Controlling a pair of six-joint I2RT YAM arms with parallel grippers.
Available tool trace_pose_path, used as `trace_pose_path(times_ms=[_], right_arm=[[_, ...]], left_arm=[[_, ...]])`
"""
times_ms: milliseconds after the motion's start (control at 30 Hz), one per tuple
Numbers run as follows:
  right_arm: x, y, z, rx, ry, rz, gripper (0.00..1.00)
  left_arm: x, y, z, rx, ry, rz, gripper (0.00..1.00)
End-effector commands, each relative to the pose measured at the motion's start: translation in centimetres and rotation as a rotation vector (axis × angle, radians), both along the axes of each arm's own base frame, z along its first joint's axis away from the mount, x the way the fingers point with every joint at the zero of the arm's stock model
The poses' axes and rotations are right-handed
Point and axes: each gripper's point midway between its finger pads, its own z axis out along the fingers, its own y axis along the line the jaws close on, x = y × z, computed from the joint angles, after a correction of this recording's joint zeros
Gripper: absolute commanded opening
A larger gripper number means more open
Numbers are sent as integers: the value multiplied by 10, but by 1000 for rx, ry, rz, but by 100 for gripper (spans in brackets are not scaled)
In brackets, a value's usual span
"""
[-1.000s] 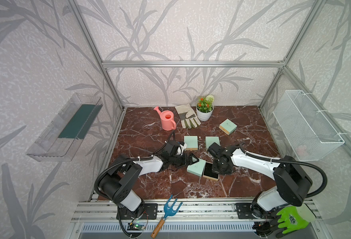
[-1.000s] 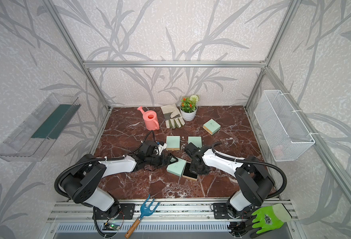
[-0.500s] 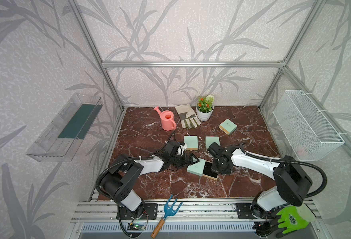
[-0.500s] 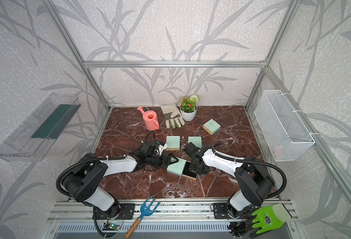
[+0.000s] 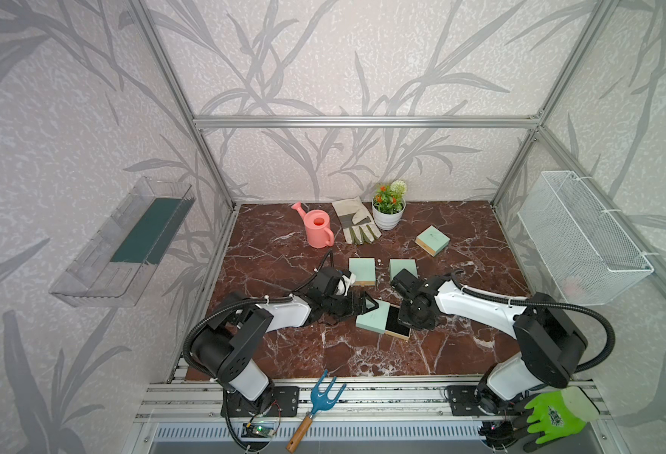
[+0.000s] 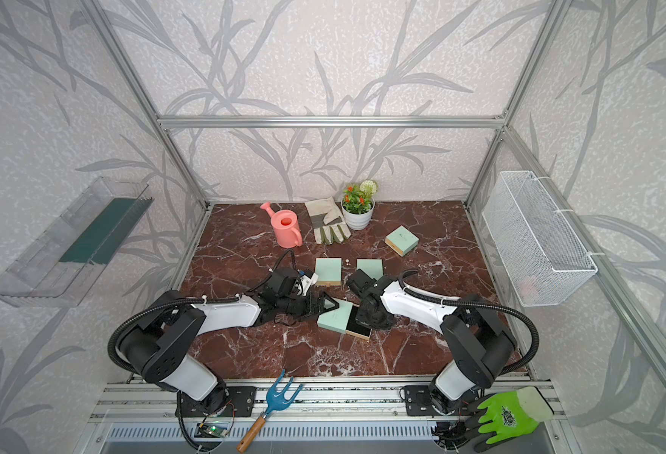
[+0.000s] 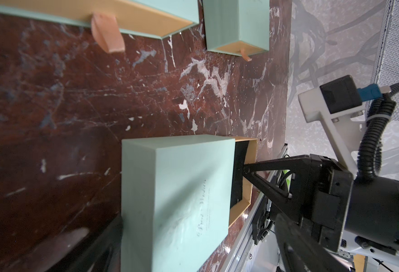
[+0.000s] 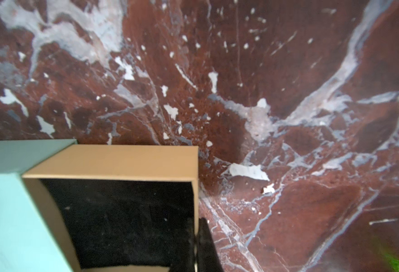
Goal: Take out the earrings from the drawer-style jewelry box
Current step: Close the drawer of the jewelry box.
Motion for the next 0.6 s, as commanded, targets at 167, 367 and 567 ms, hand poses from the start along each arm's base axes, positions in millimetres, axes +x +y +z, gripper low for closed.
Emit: trace_pose_path(times_ms=[167,367,567], right_arm=[[14,16,5,28,-31,-11,0],[21,37,5,63,-38,29,0],[28,49,7,94,-70,46,4]], left_arm=[[1,-11,9,-34,-15,-27,99],[1,-13,10,-39,-17,-32,99],[1,-13,9,-34,-17,-30,99]])
